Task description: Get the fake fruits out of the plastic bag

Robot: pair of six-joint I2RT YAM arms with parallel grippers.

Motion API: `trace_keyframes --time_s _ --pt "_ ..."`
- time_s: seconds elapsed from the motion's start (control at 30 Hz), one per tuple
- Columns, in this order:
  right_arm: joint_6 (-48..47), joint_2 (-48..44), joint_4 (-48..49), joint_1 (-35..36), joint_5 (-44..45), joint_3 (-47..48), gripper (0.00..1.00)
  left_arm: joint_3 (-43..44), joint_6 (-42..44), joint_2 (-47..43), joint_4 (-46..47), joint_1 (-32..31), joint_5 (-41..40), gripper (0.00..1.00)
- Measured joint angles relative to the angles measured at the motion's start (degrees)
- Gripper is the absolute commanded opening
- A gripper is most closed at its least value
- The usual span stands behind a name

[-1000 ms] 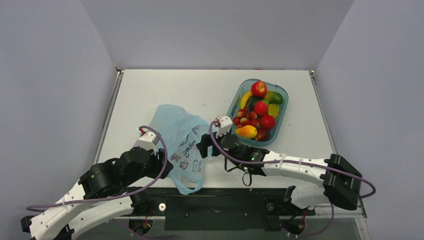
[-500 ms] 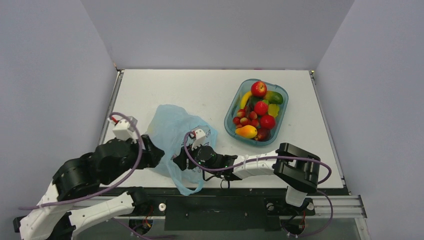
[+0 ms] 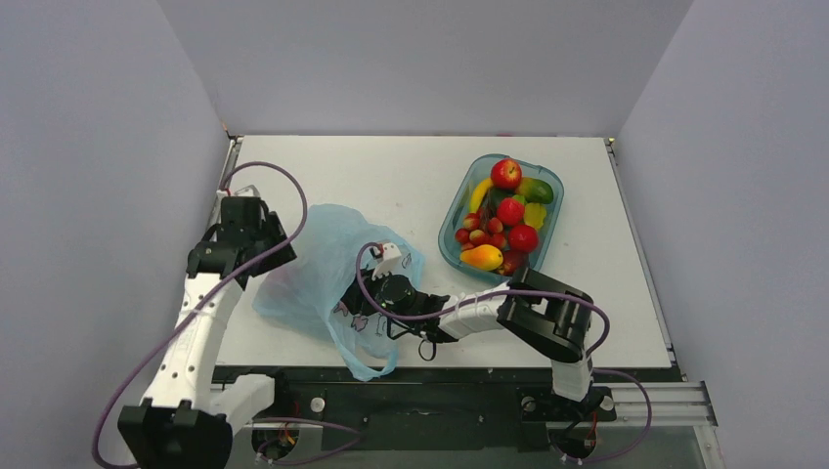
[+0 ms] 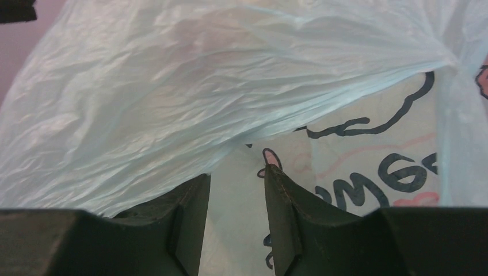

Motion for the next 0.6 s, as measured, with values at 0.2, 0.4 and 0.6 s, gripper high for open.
trace_keyframes --time_s 0.2,0.4,0.6 --pt "0.8 2.7 0.4 -1.7 0.0 1.2 0.36 3.0 5.6 16.9 8.8 11.3 10.1 0.35" --pt "1.3 4.9 0.3 -2.9 -0.3 2.8 0.48 7.4 9.7 33.6 13.2 12.3 12.4 0.34" --pt "1.5 5.9 -0.4 -3.6 -0.3 4.4 0.55 8.9 11.5 41.9 14.7 12.1 13.3 0.32"
